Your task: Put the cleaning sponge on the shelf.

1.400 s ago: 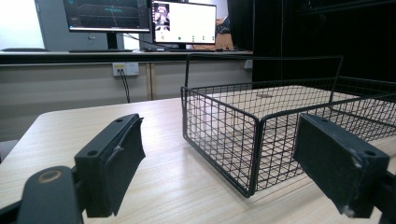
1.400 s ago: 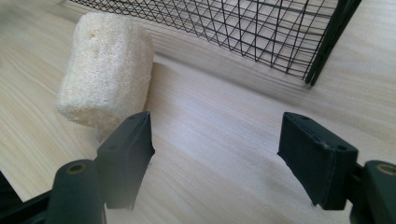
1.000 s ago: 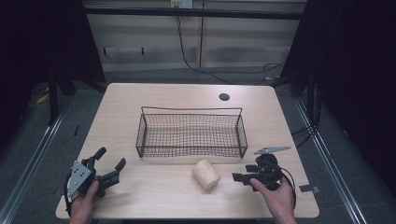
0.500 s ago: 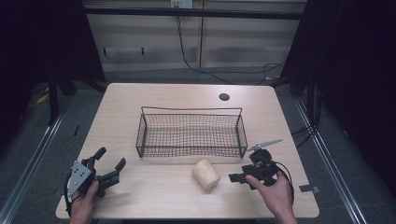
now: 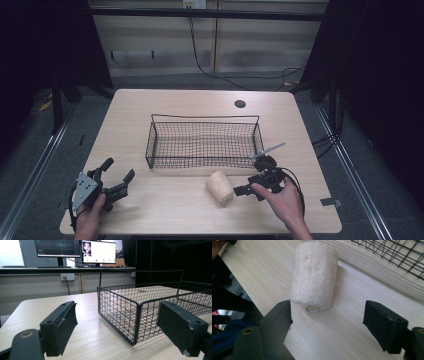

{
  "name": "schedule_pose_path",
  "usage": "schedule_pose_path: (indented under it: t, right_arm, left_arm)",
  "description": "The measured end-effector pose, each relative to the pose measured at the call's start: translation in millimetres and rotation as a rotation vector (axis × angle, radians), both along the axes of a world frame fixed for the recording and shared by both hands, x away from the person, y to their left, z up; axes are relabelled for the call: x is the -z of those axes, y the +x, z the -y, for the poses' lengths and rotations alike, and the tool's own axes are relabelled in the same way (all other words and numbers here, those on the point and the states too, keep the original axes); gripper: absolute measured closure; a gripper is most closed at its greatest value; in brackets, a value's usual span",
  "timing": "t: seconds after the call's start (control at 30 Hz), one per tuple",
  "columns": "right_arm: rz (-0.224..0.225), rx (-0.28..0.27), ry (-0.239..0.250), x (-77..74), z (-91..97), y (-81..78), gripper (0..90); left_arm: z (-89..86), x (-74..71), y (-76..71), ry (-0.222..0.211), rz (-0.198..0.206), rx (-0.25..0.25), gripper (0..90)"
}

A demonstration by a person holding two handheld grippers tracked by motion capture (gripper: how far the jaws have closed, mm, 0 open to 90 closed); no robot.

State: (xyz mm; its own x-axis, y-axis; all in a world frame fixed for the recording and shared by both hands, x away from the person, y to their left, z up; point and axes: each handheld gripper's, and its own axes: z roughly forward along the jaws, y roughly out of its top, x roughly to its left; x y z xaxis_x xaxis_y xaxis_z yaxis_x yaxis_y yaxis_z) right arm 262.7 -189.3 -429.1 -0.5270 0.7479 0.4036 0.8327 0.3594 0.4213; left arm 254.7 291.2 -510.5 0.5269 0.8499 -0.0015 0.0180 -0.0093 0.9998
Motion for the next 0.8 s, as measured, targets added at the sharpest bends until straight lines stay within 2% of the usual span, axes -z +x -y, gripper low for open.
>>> schedule_pose_path:
  t: [0.17,0.4,0.43,0.47,0.63,0.8]
  right_arm:
    - [-0.031,-0.026,-0.021,0.8,-10.5,1.9,22.6]
    - [-0.022,-0.049,-0.054,-2.0,-22.1,7.4,22.6]
    - [-0.029,-0.053,-0.048,-1.0,-24.6,8.9,22.7]
    - [-0.041,-0.057,-0.067,1.0,-28.4,11.1,22.7]
    - [-0.055,-0.063,-0.078,3.1,-32.7,14.9,22.9]
    - [-0.100,-0.077,-0.100,4.4,-40.5,20.4,22.7]
  left_arm:
    - [0.0,0.0,0.0,0.000,0.000,0.000,15.7]
    - [0.0,0.0,0.0,-0.001,0.000,0.000,15.7]
    - [0.0,0.0,0.0,-0.001,0.000,0.001,15.7]
    - [0.0,0.0,-0.1,-0.001,0.000,0.001,15.7]
    - [0.0,0.0,0.0,-0.001,0.000,0.001,15.7]
    - [0.0,0.0,-0.1,-0.001,0.000,0.001,15.7]
